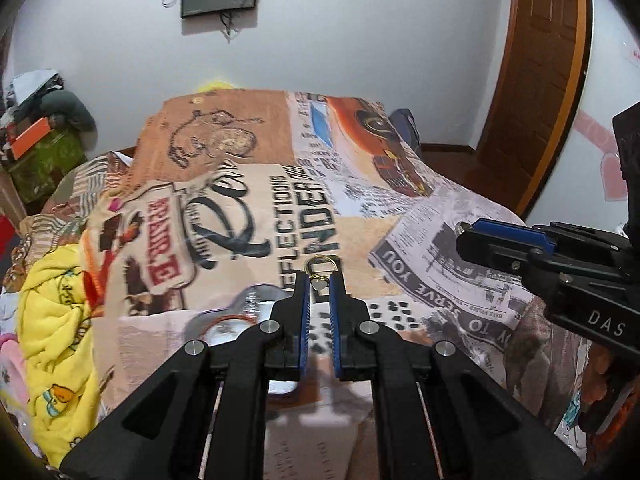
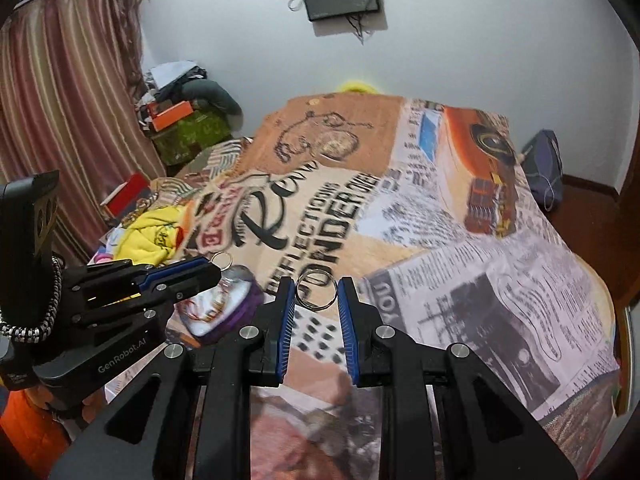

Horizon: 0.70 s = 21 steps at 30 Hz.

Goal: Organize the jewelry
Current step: 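Carry the ring with the right gripper while the left gripper carries the earring to the tin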

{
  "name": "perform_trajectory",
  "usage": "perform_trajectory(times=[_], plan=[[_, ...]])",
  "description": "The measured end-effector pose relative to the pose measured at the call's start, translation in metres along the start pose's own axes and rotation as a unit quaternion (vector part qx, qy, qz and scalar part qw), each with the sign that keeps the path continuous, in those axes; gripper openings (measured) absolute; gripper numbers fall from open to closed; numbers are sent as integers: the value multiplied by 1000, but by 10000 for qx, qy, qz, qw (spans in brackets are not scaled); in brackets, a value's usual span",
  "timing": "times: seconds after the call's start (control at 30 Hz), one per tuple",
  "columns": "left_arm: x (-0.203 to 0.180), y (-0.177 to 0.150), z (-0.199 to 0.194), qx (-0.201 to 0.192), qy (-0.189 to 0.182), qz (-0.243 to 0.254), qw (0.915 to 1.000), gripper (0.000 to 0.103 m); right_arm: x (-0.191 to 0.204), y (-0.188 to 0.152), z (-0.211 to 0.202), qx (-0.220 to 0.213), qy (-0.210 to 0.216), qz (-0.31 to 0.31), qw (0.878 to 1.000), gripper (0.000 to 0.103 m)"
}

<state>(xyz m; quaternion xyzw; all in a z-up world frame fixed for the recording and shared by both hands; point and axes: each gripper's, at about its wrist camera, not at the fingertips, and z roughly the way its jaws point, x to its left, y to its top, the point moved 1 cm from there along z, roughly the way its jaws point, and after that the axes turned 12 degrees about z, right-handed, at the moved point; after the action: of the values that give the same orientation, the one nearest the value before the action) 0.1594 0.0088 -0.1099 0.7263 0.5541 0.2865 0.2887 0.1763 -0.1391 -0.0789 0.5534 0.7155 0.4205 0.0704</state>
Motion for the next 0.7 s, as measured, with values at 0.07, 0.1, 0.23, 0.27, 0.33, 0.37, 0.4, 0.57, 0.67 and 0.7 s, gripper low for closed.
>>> perform_trajectory(times=[0.07,0.1,0.23,0.27,0.33,0.37,0.4,0.57,0.67,0.7], plan=[[9,-3,-5,-23,53,-51,10000,8,8,1,0,-39,51,-19,10000,20],[13,-4,-8,-30,76,-76,9999,8,13,2,1,-45,88,-35,9999,20],[31,-12,-15,-31,200,-156,9997,8,28,2,4,-74,211,-99,9997,20],[34,-14,-17,-25,220,-175,9996,8,33,2,6,-67,249,-127,9996,20],[42,-19,-18,5,249,-236,9994,8,42,1,10,-42,311,-181,9993,20],[46,-23,-19,32,256,-281,9993,8,46,0,13,-21,345,-212,9992,20],[49,-26,-19,57,250,-316,9992,8,51,-2,16,3,375,-235,9990,20],[59,-40,-11,233,168,-417,9987,8,63,-9,29,142,505,-284,9982,20],[57,-46,-4,319,79,-427,9985,8,65,-12,39,259,525,-284,9979,20],[57,-47,-1,337,56,-433,9985,8,65,-14,44,302,515,-282,9978,20]])
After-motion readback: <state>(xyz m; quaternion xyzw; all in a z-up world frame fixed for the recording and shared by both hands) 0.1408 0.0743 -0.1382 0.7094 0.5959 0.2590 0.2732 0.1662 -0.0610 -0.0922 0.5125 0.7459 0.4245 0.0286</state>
